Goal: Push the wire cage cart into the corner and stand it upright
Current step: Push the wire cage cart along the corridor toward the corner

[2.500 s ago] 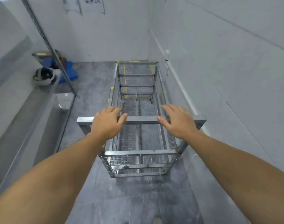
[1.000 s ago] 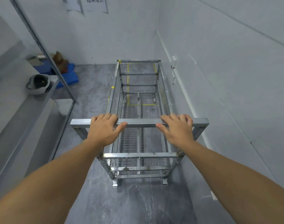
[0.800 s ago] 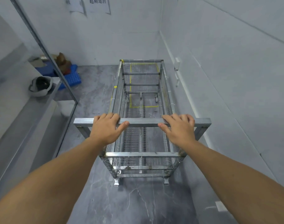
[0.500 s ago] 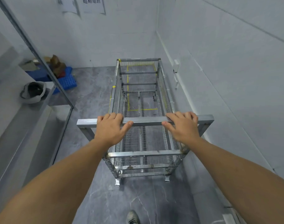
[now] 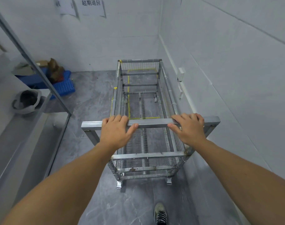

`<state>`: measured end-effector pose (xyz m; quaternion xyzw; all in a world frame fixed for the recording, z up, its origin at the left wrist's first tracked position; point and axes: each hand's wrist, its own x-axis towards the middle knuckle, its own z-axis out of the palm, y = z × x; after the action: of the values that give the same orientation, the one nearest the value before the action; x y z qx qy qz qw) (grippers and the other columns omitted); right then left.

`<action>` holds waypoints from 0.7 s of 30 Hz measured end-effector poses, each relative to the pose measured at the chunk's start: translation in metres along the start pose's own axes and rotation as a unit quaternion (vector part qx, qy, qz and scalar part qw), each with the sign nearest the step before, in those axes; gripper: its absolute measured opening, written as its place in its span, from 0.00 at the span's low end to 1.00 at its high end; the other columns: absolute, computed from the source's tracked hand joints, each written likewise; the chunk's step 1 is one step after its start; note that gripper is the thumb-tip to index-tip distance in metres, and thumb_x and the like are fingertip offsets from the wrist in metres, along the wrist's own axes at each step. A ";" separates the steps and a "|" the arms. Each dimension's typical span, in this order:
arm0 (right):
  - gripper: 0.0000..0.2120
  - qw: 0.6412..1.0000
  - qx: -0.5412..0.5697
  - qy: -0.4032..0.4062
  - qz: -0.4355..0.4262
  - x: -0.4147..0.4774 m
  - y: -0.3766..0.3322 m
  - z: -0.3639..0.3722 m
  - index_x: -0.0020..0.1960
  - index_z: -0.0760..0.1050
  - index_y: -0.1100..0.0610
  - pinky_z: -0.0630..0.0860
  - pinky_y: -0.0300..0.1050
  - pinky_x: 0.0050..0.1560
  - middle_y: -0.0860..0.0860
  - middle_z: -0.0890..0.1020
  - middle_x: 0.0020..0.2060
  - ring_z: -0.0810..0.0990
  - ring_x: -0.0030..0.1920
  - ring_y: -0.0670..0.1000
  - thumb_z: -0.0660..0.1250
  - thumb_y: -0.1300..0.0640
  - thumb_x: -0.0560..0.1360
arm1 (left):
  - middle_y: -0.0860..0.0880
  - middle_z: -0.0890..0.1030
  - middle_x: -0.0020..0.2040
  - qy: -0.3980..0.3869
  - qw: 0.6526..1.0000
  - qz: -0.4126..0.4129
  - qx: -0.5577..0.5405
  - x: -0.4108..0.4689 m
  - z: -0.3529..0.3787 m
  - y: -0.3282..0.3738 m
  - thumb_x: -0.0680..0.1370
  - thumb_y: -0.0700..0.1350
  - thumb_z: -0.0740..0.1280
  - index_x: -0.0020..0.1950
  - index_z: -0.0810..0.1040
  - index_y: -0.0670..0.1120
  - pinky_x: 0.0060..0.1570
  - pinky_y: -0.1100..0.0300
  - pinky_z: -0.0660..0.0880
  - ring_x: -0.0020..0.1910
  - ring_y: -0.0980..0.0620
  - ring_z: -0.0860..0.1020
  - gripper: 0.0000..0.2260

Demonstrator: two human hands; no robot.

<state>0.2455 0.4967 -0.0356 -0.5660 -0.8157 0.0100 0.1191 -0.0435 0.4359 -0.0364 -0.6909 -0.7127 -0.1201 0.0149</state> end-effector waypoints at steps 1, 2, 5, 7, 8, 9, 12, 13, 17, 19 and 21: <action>0.27 1.000 0.000 0.002 -0.002 0.010 0.003 0.001 0.60 0.74 0.41 0.53 0.53 0.63 0.43 0.78 0.51 0.71 0.54 0.52 0.44 0.29 0.75 | 0.54 0.74 0.44 -0.002 1.000 -0.001 -0.001 0.010 0.001 0.000 0.77 0.70 0.46 0.47 0.70 0.53 0.55 0.51 0.63 0.47 0.50 0.71 0.24; 0.27 1.000 -0.002 -0.002 -0.005 0.019 0.005 0.002 0.60 0.73 0.40 0.53 0.53 0.63 0.43 0.78 0.51 0.71 0.54 0.52 0.45 0.29 0.76 | 0.54 0.74 0.44 -0.004 1.000 -0.003 -0.003 0.019 0.003 -0.001 0.77 0.70 0.46 0.47 0.70 0.53 0.56 0.50 0.63 0.47 0.50 0.71 0.23; 0.27 1.000 0.001 -0.002 -0.017 0.045 0.014 0.005 0.61 0.73 0.40 0.53 0.52 0.63 0.42 0.77 0.51 0.69 0.54 0.51 0.44 0.29 0.76 | 0.54 0.74 0.44 -0.001 1.000 -0.006 -0.001 0.045 0.007 -0.004 0.77 0.70 0.46 0.47 0.68 0.54 0.56 0.51 0.63 0.47 0.51 0.71 0.22; 0.28 1.000 0.005 0.002 -0.021 0.062 0.020 0.009 0.62 0.73 0.40 0.53 0.52 0.63 0.41 0.77 0.51 0.69 0.54 0.50 0.44 0.29 0.76 | 0.54 0.74 0.44 -0.001 1.000 -0.009 -0.001 0.061 0.010 -0.005 0.77 0.70 0.46 0.47 0.69 0.54 0.55 0.52 0.63 0.47 0.51 0.71 0.23; 0.27 1.000 0.002 -0.001 -0.023 0.071 0.023 0.010 0.62 0.73 0.40 0.53 0.52 0.63 0.41 0.76 0.51 0.69 0.54 0.50 0.45 0.29 0.76 | 0.55 0.74 0.44 -0.001 1.000 -0.010 -0.003 0.070 0.012 -0.006 0.77 0.70 0.46 0.48 0.70 0.54 0.55 0.52 0.63 0.47 0.51 0.71 0.24; 0.26 1.000 0.000 -0.008 -0.024 0.080 0.025 0.011 0.62 0.72 0.40 0.53 0.52 0.63 0.41 0.76 0.51 0.69 0.55 0.50 0.45 0.29 0.77 | 0.55 0.74 0.44 -0.001 1.000 -0.010 -0.008 0.079 0.013 -0.006 0.77 0.70 0.47 0.49 0.71 0.53 0.55 0.52 0.63 0.47 0.51 0.70 0.24; 0.26 0.999 -0.001 -0.025 -0.020 0.109 0.032 0.013 0.63 0.71 0.40 0.53 0.53 0.65 0.42 0.76 0.53 0.69 0.57 0.51 0.45 0.30 0.77 | 0.54 0.74 0.45 -0.013 1.000 -0.010 -0.016 0.108 0.016 -0.008 0.77 0.69 0.48 0.48 0.70 0.54 0.54 0.52 0.62 0.47 0.51 0.70 0.22; 0.26 1.000 -0.002 -0.025 -0.019 0.118 0.034 0.014 0.63 0.71 0.40 0.53 0.53 0.65 0.42 0.76 0.53 0.69 0.57 0.51 0.46 0.30 0.77 | 0.54 0.74 0.45 -0.016 1.000 -0.011 -0.016 0.118 0.017 -0.008 0.77 0.69 0.48 0.47 0.70 0.54 0.54 0.52 0.61 0.47 0.52 0.70 0.21; 0.25 1.000 -0.009 -0.023 -0.014 0.151 0.043 0.022 0.61 0.72 0.40 0.54 0.54 0.66 0.42 0.76 0.52 0.70 0.56 0.51 0.45 0.30 0.77 | 0.54 0.74 0.44 -0.010 1.000 -0.011 -0.012 0.152 0.025 -0.013 0.77 0.69 0.48 0.45 0.68 0.54 0.52 0.53 0.59 0.46 0.51 0.70 0.21; 0.25 1.000 -0.005 -0.018 -0.014 0.168 0.046 0.025 0.60 0.72 0.40 0.54 0.55 0.66 0.42 0.77 0.52 0.70 0.56 0.51 0.46 0.30 0.77 | 0.54 0.74 0.43 -0.007 1.000 -0.010 -0.011 0.170 0.029 -0.017 0.77 0.70 0.48 0.44 0.68 0.54 0.51 0.53 0.59 0.46 0.51 0.70 0.22; 0.24 1.000 -0.003 -0.014 -0.013 0.187 0.048 0.028 0.60 0.73 0.40 0.55 0.55 0.66 0.42 0.77 0.51 0.70 0.56 0.51 0.46 0.30 0.77 | 0.54 0.74 0.43 -0.012 1.000 -0.010 -0.010 0.189 0.031 -0.021 0.77 0.70 0.47 0.44 0.68 0.54 0.51 0.52 0.60 0.46 0.51 0.70 0.22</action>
<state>0.2222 0.6902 -0.0357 -0.5555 -0.8246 0.0138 0.1062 -0.0682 0.6272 -0.0344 -0.6854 -0.7184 -0.1188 -0.0014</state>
